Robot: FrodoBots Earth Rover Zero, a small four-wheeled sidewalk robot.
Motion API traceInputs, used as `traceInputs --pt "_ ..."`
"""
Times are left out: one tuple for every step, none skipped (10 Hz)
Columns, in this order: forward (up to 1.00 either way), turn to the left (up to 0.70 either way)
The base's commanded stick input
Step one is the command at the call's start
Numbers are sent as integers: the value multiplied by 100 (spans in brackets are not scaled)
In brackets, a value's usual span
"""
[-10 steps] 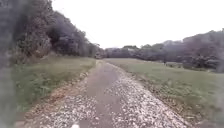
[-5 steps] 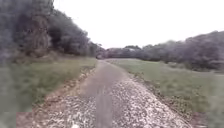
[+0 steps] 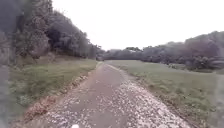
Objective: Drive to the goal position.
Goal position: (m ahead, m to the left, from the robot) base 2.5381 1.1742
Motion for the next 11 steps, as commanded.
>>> traceInputs --pt "70 0" --pt "70 0" --pt "70 0" --pt "70 0" --pt "70 0" --pt "70 0" --pt "70 0" --pt "70 0" --pt "70 0" --pt "70 0" --pt "70 0"
